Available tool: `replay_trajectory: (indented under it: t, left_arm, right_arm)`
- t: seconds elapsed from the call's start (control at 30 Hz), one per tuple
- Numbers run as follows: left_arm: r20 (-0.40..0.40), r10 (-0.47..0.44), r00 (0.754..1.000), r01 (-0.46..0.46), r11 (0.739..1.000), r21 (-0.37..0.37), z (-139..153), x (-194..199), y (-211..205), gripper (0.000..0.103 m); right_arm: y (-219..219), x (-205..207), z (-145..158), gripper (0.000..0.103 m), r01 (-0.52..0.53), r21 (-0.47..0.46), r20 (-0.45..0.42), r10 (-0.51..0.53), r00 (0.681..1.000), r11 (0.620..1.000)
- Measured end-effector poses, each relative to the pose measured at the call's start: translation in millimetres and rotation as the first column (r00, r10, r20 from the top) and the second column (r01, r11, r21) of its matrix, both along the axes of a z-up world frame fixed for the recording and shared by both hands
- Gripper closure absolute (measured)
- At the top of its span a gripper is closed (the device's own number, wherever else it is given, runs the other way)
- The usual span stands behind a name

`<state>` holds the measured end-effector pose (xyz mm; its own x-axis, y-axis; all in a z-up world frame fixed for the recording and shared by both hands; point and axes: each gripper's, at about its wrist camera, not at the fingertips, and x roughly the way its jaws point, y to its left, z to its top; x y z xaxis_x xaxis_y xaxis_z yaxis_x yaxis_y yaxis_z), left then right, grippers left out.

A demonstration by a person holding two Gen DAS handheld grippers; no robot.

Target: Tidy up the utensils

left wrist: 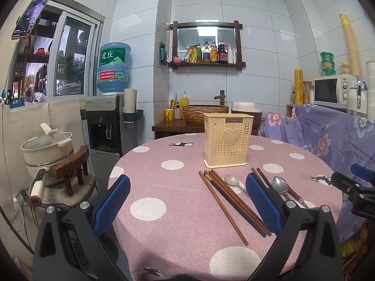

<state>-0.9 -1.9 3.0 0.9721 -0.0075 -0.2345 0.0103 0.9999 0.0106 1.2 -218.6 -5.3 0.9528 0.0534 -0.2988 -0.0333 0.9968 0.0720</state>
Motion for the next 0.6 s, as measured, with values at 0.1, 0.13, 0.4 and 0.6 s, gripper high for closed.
replay_trajectory:
  t: [0.1, 0.13, 0.4, 0.6]
  left_arm:
    - [-0.003, -0.001, 1.0, 0.001, 1.0, 0.001, -0.6, 0.5, -1.0, 0.005]
    - [-0.004, -0.001, 1.0, 0.001, 1.0, 0.002, -0.5, 0.7, -1.3, 0.005]
    - [-0.002, -0.007, 1.0, 0.007, 1.0, -0.001, -0.8, 1.0, -1.8, 0.005]
    - [0.002, -0.012, 1.0, 0.012, 1.0, -0.001, -1.6, 1.2, -1.4, 0.005]
  right_arm:
    - [3.6, 0.0, -1.2, 0.005, 0.0, 0.001, -0.002, 0.0, 1.0, 1.0]
    - [4.4, 1.4, -2.7, 0.005, 0.0, 0.001, -0.003, 0.0, 1.0, 1.0]
    - [4.1, 1.3, -5.2, 0.005, 0.0, 0.002, -0.005, 0.0, 1.0, 1.0]
    - [5.6, 1.5, -6.6, 0.005, 0.0, 0.002, -0.006, 0.0, 1.0, 1.0]
